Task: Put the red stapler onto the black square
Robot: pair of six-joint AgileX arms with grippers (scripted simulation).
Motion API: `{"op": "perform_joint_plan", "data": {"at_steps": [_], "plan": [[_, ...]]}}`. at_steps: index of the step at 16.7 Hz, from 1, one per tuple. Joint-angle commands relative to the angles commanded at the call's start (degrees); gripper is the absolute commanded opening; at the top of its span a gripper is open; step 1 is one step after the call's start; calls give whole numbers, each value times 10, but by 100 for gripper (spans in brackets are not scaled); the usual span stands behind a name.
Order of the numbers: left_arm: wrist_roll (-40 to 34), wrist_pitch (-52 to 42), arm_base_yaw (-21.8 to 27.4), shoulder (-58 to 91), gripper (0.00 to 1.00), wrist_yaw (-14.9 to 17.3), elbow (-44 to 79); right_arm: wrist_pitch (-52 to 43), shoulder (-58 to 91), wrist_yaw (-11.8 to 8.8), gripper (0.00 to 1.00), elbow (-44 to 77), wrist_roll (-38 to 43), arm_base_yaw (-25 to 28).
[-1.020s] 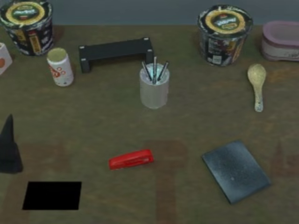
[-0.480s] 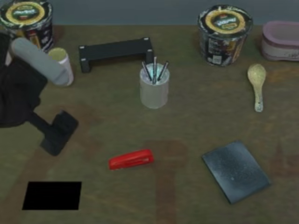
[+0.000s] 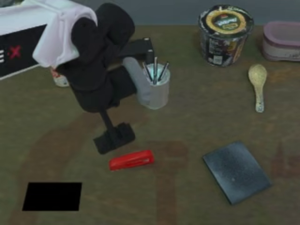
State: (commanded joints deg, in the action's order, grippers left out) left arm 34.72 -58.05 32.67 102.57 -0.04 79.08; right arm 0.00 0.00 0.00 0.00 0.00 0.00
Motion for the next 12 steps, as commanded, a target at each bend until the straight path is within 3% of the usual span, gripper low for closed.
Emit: {"op": "perform_joint_plan", "data": {"at_steps": [5,12], "plan": [[41,-62,38,114,100,0,98,0,0,0,100,0,0,0],[43,-63,39,122,100,0,102,0,0,0,100,0,0,0]]}}
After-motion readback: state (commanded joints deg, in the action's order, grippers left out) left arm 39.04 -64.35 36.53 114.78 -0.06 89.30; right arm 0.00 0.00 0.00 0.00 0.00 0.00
